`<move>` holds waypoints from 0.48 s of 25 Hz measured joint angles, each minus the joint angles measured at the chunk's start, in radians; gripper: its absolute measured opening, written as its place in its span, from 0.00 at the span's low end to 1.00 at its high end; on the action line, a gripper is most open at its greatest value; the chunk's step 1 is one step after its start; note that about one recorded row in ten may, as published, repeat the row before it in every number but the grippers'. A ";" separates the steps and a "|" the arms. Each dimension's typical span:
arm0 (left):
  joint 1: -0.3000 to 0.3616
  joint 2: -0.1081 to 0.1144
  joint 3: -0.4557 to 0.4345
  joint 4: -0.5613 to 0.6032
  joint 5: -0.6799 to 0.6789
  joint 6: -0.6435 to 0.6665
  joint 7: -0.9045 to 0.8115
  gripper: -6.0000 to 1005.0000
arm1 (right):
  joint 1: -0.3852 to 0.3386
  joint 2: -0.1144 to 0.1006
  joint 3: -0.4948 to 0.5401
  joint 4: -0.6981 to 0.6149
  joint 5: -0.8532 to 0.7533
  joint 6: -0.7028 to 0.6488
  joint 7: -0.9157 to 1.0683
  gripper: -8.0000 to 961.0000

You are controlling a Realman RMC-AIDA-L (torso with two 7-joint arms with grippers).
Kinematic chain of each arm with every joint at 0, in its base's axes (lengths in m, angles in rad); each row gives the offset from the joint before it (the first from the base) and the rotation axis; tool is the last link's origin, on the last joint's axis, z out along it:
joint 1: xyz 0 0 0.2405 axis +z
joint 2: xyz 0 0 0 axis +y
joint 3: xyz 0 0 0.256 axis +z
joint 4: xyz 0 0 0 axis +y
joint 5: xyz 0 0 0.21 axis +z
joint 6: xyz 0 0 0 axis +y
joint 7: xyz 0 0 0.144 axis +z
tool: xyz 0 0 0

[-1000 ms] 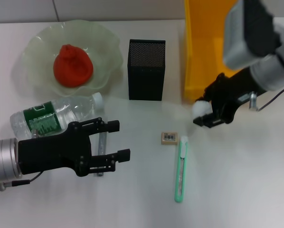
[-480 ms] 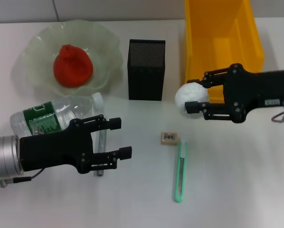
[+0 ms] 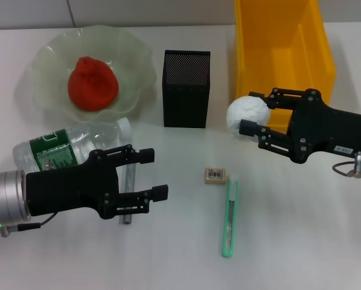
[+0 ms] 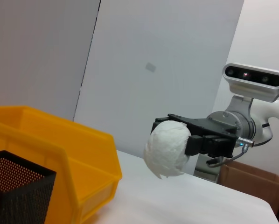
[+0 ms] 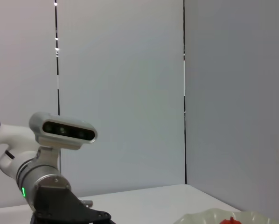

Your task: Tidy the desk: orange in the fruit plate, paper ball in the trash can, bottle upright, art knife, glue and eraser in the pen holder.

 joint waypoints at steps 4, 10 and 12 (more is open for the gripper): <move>-0.001 -0.002 0.000 0.000 0.001 -0.001 0.000 0.80 | 0.000 0.002 0.021 0.003 0.006 0.007 -0.001 0.50; -0.001 -0.003 0.000 0.000 0.001 -0.002 -0.001 0.80 | 0.003 0.019 0.182 0.012 0.039 0.109 -0.002 0.50; -0.001 -0.004 0.000 0.000 0.001 -0.001 -0.001 0.80 | 0.005 0.019 0.189 0.016 0.070 0.154 -0.002 0.50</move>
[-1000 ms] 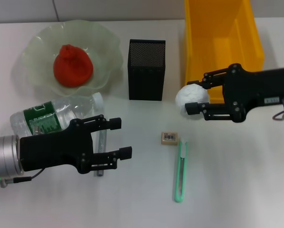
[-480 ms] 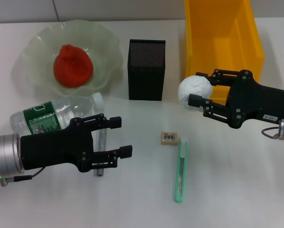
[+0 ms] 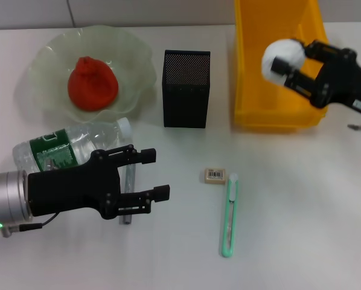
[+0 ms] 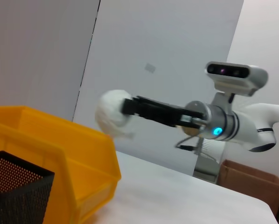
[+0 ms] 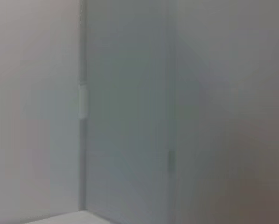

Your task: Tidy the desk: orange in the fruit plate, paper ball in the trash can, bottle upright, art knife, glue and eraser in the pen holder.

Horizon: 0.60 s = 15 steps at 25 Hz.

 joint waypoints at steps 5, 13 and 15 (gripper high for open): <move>0.002 -0.001 0.000 0.000 -0.001 0.001 0.000 0.80 | 0.022 -0.002 0.000 -0.006 0.035 0.104 0.007 0.50; 0.008 -0.003 -0.002 0.000 -0.001 0.003 0.000 0.80 | 0.058 -0.002 0.001 -0.003 0.076 0.218 0.030 0.51; 0.009 -0.002 -0.002 0.000 -0.001 0.003 0.000 0.80 | 0.055 -0.002 0.000 -0.004 0.096 0.218 0.028 0.52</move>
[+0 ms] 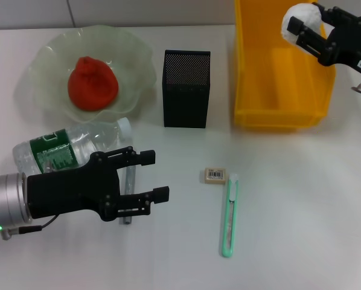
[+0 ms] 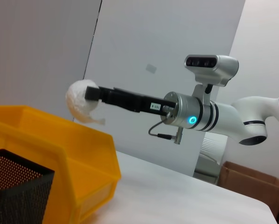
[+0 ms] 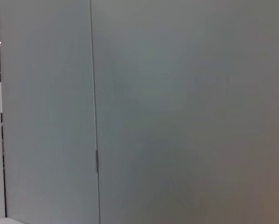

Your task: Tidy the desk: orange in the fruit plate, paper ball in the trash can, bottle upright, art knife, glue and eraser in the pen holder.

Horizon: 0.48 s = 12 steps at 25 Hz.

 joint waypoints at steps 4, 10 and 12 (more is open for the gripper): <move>0.001 0.000 0.000 0.000 0.000 0.000 0.000 0.80 | 0.000 0.000 -0.001 0.000 0.005 0.003 0.002 0.59; 0.001 0.001 0.000 0.000 0.000 0.002 0.001 0.80 | 0.002 0.000 0.001 0.004 0.004 0.013 0.002 0.72; 0.001 0.002 0.000 0.000 0.000 0.002 0.001 0.80 | 0.002 0.000 0.004 0.006 0.008 0.012 0.002 0.77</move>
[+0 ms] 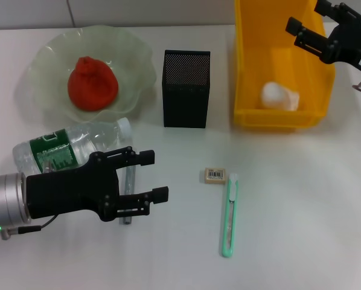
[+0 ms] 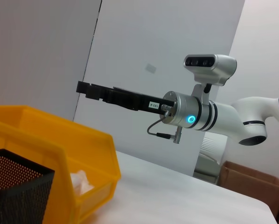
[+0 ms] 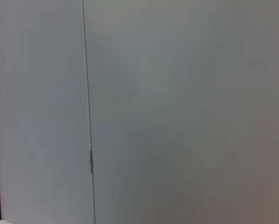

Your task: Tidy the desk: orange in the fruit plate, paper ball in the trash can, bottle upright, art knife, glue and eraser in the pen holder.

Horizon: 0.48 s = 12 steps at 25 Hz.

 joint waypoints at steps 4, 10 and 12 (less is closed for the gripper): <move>-0.003 0.001 0.000 0.000 0.000 0.001 0.000 0.80 | -0.018 -0.007 0.002 -0.005 0.052 -0.073 0.047 0.80; -0.007 0.003 0.000 0.000 0.000 0.001 0.002 0.80 | -0.076 -0.058 -0.004 -0.009 0.083 -0.372 0.193 0.82; -0.009 0.005 0.000 0.000 0.001 -0.001 0.003 0.80 | -0.096 -0.074 -0.010 -0.010 0.064 -0.480 0.210 0.82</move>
